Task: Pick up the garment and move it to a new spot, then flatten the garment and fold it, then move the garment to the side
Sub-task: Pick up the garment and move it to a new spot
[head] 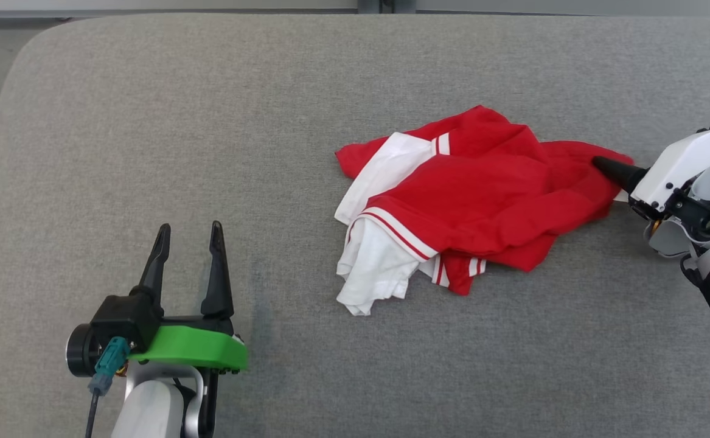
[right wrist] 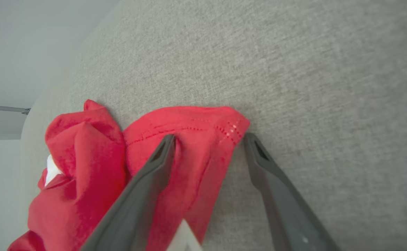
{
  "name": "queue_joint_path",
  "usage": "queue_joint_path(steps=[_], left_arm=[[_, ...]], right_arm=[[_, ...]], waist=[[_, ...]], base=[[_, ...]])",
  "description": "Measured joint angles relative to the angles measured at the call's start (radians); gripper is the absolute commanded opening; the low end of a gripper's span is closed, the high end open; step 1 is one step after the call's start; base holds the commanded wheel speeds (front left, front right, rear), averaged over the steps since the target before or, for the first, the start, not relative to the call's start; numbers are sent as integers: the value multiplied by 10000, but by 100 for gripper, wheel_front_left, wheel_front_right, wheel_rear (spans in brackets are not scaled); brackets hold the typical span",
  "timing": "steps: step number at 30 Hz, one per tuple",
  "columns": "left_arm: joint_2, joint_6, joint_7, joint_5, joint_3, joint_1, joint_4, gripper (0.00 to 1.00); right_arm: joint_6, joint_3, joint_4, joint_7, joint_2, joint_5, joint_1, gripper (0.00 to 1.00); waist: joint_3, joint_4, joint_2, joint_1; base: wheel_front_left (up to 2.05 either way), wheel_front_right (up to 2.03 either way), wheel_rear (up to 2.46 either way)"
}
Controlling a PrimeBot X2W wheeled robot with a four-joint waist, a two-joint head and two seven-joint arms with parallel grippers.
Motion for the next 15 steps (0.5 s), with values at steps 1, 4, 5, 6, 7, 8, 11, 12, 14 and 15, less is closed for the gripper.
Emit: queue_joint_path(steps=[1,4,5,6,7,8,11,12,14,15], left_arm=[[0,10,0,-21,-19,0,0,100],[0,50,0,-59,-69,0,21,100],[0,52,0,-73,-71,0,27,100],[-2,77,2,-90,-77,1,35,100],[-2,82,0,-119,-86,1,40,100],[-4,82,2,-128,-88,1,59,100],[-10,81,0,-128,-63,14,169,100],[-10,79,2,-127,-15,29,209,100],[-13,61,0,-102,52,119,303,100],[-13,33,0,-63,81,177,330,100]], right_arm=[[0,17,0,27,-17,52,-14,100],[2,109,0,12,-73,169,-21,66],[2,155,-12,-13,-63,198,-20,35],[2,226,-48,-105,-54,203,-9,1],[0,313,-86,-180,-52,203,10,0],[0,410,-146,-222,-27,203,49,0],[0,683,-422,-616,27,213,317,0],[0,725,-529,-734,25,257,394,0],[0,846,-886,-1081,25,416,641,0],[0,901,-1070,-1269,21,470,779,0]], waist=[[33,62,0,0],[100,229,0,0],[95,245,0,0],[79,245,0,0],[58,230,0,0],[32,211,0,0],[-143,119,0,0],[-205,89,0,0],[-395,-1,0,0],[-483,-40,0,0]], base=[[0,0,0],[0,0,0],[0,0,0],[0,0,0],[0,0,0],[0,0,0],[0,0,0],[0,0,0],[0,0,0],[0,0,0]])
